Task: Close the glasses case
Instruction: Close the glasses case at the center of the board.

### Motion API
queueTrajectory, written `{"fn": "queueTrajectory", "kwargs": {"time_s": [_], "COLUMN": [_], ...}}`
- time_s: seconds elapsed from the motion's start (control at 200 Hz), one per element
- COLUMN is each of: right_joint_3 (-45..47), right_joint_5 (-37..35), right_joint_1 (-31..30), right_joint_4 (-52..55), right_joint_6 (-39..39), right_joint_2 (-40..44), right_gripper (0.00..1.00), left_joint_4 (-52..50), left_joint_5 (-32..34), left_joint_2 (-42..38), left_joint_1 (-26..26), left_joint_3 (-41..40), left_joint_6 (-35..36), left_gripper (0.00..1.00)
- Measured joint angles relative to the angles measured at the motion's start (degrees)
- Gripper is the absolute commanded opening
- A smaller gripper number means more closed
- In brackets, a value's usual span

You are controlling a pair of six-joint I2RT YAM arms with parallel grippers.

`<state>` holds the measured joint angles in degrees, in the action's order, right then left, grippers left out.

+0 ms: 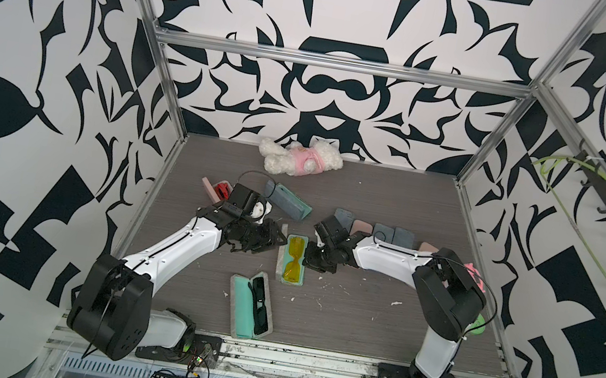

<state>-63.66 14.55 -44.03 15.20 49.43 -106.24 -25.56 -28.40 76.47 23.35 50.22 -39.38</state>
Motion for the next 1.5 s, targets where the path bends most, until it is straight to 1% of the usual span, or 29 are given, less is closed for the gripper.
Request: {"fn": "queueTrajectory", "kwargs": {"time_s": [0.165,0.255,0.74,1.03,1.18,1.5], "right_joint_3": [0.1,0.1,0.2,0.2,0.2,0.2], "right_joint_5": [0.0,0.0,0.0,0.0,-0.1,-0.2], "right_joint_1": [0.0,-0.1,-0.4,-0.4,-0.5,-0.5], "right_joint_4": [-0.2,-0.2,-0.3,-0.3,-0.3,-0.3], "right_joint_6": [0.0,0.0,0.0,0.0,0.0,0.0], "right_joint_2": [0.0,0.0,0.0,0.0,0.0,0.0], "right_gripper": [0.14,0.14,0.13,0.13,0.13,0.12], "left_joint_4": [0.1,0.1,0.0,0.0,0.1,0.9], "left_joint_5": [-0.2,-0.2,0.5,2.0,2.7,2.7], "left_joint_2": [0.0,0.1,2.2,4.4,4.7,5.1], "left_joint_1": [0.0,0.0,-0.1,-0.1,0.0,0.9], "left_joint_3": [-0.7,-1.2,-1.5,-1.5,-1.6,-1.6], "left_joint_6": [0.1,0.1,0.5,1.6,1.9,2.3], "left_gripper": [0.39,0.33,0.31,0.28,0.23,0.21]}}
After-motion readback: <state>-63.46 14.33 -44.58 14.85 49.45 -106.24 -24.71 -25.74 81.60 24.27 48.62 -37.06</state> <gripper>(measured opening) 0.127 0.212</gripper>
